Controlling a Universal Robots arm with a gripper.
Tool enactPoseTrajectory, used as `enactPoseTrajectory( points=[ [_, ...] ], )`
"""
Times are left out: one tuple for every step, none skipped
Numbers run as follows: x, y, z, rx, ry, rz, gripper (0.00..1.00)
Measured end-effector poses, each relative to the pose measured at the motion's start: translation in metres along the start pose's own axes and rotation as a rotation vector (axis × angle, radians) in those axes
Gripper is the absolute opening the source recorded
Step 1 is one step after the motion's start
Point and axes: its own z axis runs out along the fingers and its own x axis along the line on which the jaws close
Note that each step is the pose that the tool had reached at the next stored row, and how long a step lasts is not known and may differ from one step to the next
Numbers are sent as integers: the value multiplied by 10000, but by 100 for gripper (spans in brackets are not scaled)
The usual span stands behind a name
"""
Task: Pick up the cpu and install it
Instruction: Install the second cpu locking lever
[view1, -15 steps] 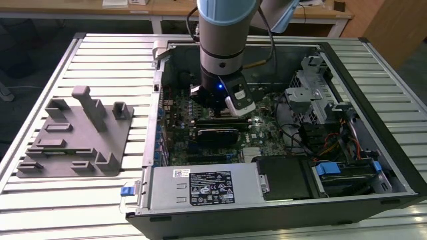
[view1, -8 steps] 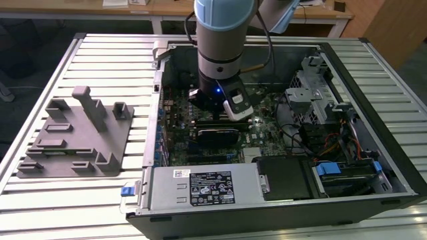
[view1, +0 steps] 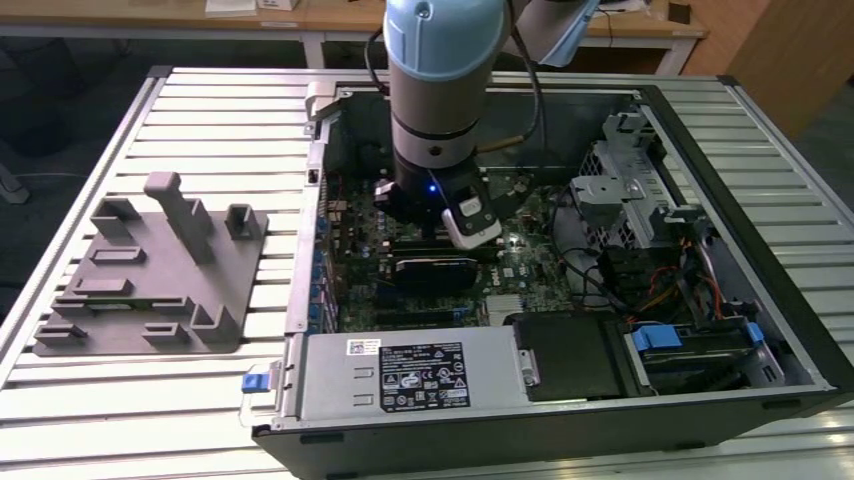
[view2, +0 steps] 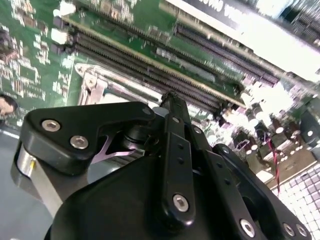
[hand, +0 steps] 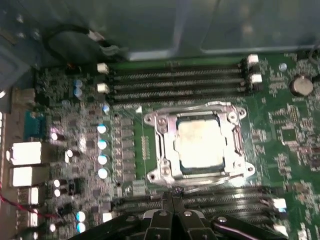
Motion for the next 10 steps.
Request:
enactPoseTrajectory(
  points=[
    [6, -6, 2, -49, 5, -4, 11],
    [9, -12, 6, -58, 5, -6, 11],
    [12, -18, 13, -66, 7, -7, 11],
    [16, -24, 20, -79, 9, -8, 11],
    [19, -31, 28, -93, 10, -9, 11],
    [22, -38, 36, -109, 11, -9, 11],
    [25, -44, 46, -134, 13, -9, 11],
    [29, -50, 55, -163, 16, -9, 11],
    [32, -55, 66, -204, 20, -9, 11],
    [36, -59, 75, -251, 24, -8, 11]
  ],
)
